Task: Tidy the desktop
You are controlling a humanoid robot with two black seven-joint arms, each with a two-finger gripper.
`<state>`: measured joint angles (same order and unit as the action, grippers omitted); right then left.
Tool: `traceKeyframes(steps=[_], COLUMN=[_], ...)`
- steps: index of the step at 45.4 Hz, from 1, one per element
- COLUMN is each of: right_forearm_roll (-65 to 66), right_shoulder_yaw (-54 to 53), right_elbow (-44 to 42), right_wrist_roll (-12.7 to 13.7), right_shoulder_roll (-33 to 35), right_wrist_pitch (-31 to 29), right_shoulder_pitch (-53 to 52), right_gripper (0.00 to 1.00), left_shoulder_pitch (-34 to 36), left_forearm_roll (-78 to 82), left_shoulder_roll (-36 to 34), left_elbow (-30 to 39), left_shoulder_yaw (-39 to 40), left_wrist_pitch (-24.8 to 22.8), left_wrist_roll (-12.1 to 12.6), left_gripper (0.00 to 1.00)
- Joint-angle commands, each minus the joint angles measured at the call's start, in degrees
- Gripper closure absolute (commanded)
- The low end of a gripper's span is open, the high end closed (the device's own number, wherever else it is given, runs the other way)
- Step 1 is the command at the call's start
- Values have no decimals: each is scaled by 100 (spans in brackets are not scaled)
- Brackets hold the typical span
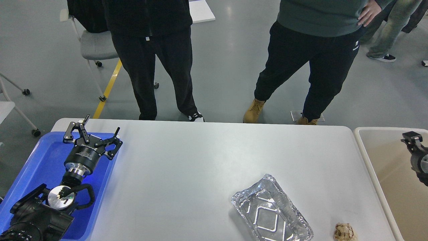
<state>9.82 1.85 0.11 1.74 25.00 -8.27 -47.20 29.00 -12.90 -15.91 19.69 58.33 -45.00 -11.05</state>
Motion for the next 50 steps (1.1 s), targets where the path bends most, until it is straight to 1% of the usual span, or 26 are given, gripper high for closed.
traceKeyframes(steps=[1, 3, 4, 8, 13, 15, 19, 23, 27, 31, 35, 40, 42, 44, 47, 50], right_forearm_roll=[2, 11, 20, 116, 686, 976, 1495, 1882, 2067, 2076, 2041, 1954, 1883, 1839, 1751, 1699], right_shoulder_yaw=[772, 975, 1167, 1563, 1924, 2012, 2214, 2539, 2917, 3321, 3971, 5156, 5623, 5975, 6345, 6582], right_elbow=[419, 691, 1014, 1815, 3019, 3502, 4461, 5243, 5798, 6211, 6475, 6765, 6923, 7099, 7336, 7512], right_wrist_roll=[2, 2, 2, 11, 28, 72, 239, 336, 380, 433, 433, 354, 284, 161, 3, -68], right_shoulder_roll=[478, 654, 846, 1287, 1858, 2069, 2499, 2764, 2808, 2782, 2615, 1966, 1702, 1421, 1016, 674], right_wrist_pitch=[-526, -570, -588, -605, -605, -605, -605, -614, -684, -869, -895, -887, -887, -887, -895, -887], right_shoulder_pitch=[-702, -948, -1201, -1747, -2626, -2960, -3540, -4190, -4850, -5535, -6186, -7082, -7425, -7715, -7988, -8129], right_gripper=[1, 1, 1, 1, 2, 2, 2, 2, 2, 2, 2, 1, 1, 1, 0, 0], left_shoulder_pitch=[0, 0, 0, 0, 0, 9, 9, 9, 9, 9, 0, 9, 0, 0, 0, 9], left_forearm_roll=[-2, -2, -2, -2, -2, 7, 7, 7, 7, 16, 16, 16, 16, 16, 16, 16], left_shoulder_roll=[0, 0, 0, 0, 0, 0, 0, 0, 0, 0, 0, 0, 0, 0, 0, 0], left_elbow=[0, 0, 0, 0, 0, 0, 0, 0, 0, 0, 0, 0, 0, 0, 0, 0], left_shoulder_yaw=[3, 3, 3, 3, -6, -6, -6, -6, 3, -6, -6, -6, -6, -6, -6, -6], left_wrist_pitch=[0, 0, 0, 0, 0, 0, 0, 0, 0, 0, 0, 0, 0, 0, 0, 0], left_wrist_roll=[-2, -2, -2, -2, 6, 6, -2, -2, 6, 6, 6, 6, 6, 6, 6, 6], left_gripper=[0, 0, 0, 0, 0, 0, 0, 0, 0, 0, 0, 0, 0, 0, 0, 0])
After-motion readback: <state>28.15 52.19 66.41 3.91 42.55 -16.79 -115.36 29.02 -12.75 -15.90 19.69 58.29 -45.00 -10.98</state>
